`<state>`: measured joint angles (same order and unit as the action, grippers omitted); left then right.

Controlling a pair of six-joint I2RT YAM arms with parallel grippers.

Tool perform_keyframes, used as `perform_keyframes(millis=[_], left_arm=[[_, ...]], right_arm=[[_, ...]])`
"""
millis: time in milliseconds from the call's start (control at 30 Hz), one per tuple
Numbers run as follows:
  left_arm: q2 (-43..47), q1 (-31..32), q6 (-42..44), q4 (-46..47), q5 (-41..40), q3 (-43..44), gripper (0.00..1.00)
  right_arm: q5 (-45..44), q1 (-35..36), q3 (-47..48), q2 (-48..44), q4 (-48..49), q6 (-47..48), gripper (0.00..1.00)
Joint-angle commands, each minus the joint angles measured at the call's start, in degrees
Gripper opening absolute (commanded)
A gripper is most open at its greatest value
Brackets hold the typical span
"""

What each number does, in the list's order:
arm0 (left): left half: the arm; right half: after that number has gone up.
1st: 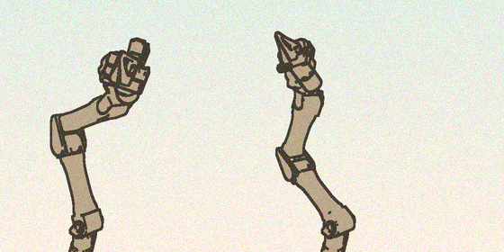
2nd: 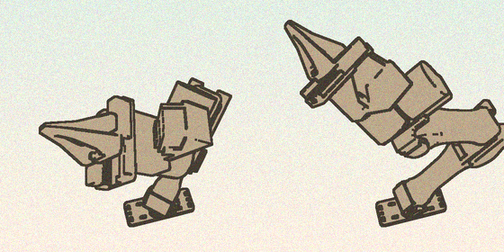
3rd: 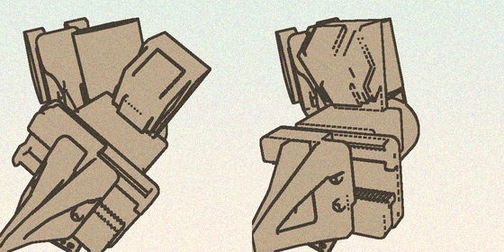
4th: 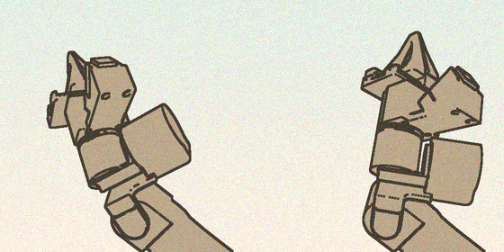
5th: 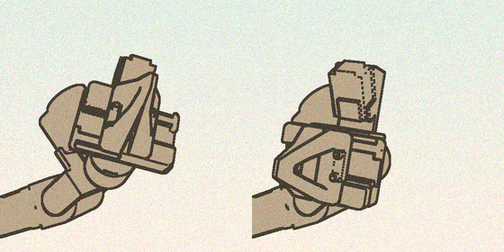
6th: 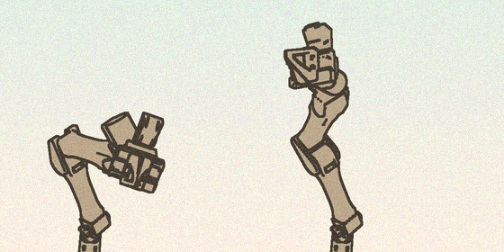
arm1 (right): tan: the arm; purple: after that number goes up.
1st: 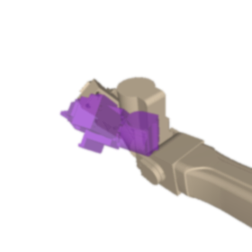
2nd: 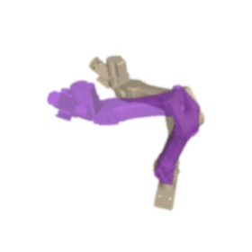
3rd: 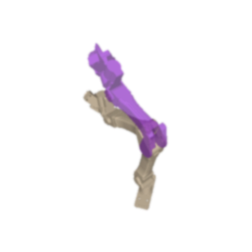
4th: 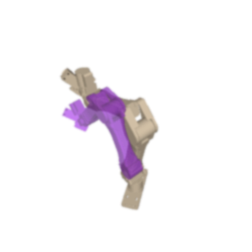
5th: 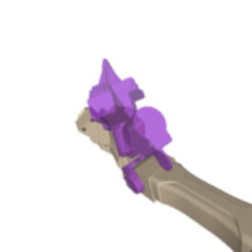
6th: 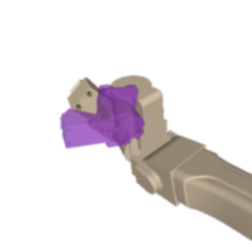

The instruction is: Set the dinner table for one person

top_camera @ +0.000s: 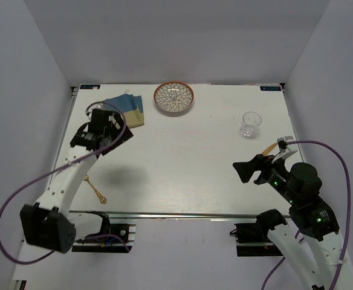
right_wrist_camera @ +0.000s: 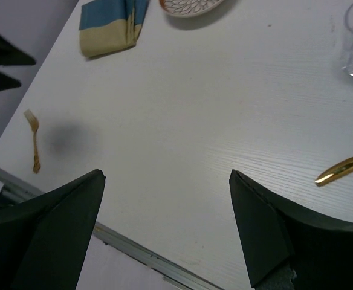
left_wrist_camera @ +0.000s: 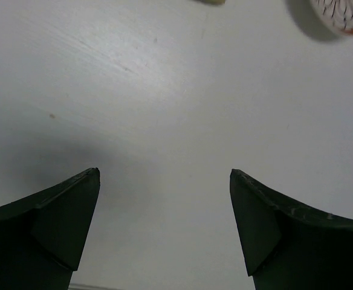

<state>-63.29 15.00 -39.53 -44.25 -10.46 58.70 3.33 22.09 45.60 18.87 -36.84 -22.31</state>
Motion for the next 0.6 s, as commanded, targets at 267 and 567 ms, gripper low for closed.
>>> perform_keyframes(millis=[267, 567], left_arm=[[-38.2, -16.5, -8.0, 3.5, 4.7, 30.3, 0.92], [-59.0, -21.1, 10.2, 9.2, 13.5, 54.0, 0.95]], right_arm=[[22.7, -0.2, -6.2, -0.8, 10.6, -2.1, 0.89], [29.9, -0.1, -9.5, -2.9, 12.5, -0.9, 0.89]])
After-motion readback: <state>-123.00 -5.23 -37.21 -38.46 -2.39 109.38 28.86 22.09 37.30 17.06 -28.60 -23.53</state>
